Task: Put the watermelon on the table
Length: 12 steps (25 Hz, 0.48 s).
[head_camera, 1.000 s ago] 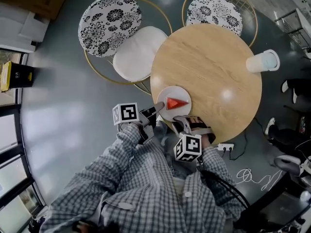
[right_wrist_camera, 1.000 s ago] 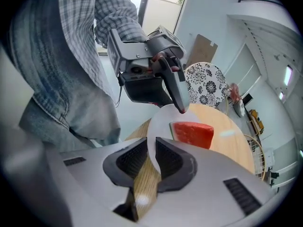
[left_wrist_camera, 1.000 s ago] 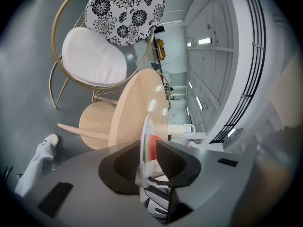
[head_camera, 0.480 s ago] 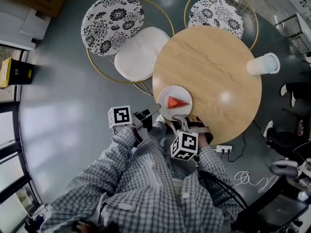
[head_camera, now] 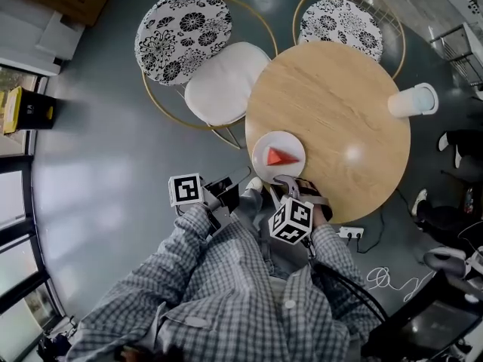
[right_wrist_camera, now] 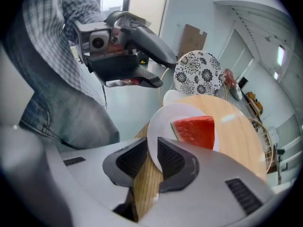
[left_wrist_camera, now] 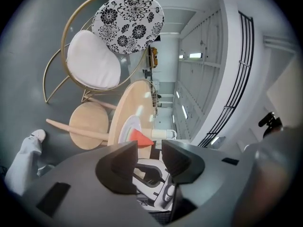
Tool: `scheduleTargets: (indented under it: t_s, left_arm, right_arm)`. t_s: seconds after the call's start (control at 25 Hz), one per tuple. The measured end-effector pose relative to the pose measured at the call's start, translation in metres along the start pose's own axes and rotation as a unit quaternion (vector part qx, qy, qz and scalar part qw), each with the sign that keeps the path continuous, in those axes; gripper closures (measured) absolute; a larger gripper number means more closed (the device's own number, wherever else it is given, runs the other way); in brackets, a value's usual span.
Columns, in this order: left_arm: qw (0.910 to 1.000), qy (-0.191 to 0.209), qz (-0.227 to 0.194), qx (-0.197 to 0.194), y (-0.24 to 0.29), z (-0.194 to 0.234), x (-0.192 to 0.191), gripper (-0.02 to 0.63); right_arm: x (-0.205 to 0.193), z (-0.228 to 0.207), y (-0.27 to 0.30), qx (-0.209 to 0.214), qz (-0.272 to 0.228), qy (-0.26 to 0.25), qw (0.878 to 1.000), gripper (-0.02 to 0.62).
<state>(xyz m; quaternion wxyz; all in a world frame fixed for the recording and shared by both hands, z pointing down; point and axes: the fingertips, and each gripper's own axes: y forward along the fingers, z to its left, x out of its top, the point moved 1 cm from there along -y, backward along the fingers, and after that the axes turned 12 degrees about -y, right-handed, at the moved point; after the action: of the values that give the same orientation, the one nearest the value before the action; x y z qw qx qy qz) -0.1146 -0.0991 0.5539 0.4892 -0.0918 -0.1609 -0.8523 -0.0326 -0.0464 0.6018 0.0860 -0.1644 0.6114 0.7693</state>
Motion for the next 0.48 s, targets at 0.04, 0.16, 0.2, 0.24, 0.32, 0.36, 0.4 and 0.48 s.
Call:
scheduleTargets:
  t_s: [0.04,0.16,0.2,0.24,0.32,0.36,0.4,0.48]
  left_arm:
    - [0.9998,-0.002,-0.003,-0.021,0.000,-0.008,-0.001,0.440]
    - [0.9980,-0.005,-0.014,-0.061,-0.002,-0.025,-0.002,0.470]
    - [0.9978,-0.001,-0.017,-0.064,-0.003,-0.027,-0.003,0.496]
    - [0.9976,0.004,-0.020,-0.066,-0.004,-0.030,-0.004,0.526]
    - [0.9969,0.016,-0.027,-0.072,-0.004,-0.036,-0.008,0.564]
    - [0.9965,0.024,-0.030,-0.075,-0.003,-0.038,-0.010,0.578]
    - [0.9961,0.031,-0.033,-0.075,-0.001,-0.040,-0.012,0.591]
    - [0.9955,0.044,-0.036,-0.075,0.001,-0.042,-0.018,0.598]
  right_arm:
    - [0.002,0.000,-0.001,0.006,-0.013,0.029,0.999,0.535]
    - [0.007,-0.005,-0.009,0.018,-0.062,0.132,0.989,0.535]
    - [0.009,-0.008,-0.013,0.017,-0.077,0.164,0.983,0.535]
    - [0.010,-0.011,-0.018,0.012,-0.093,0.194,0.976,0.535]
    - [0.011,-0.021,-0.030,-0.001,-0.125,0.248,0.961,0.535]
    - [0.009,-0.025,-0.036,-0.008,-0.140,0.268,0.953,0.535]
    - [0.006,-0.029,-0.042,-0.015,-0.151,0.287,0.946,0.535]
    - [-0.003,-0.037,-0.055,-0.041,-0.157,0.322,0.933,0.537]
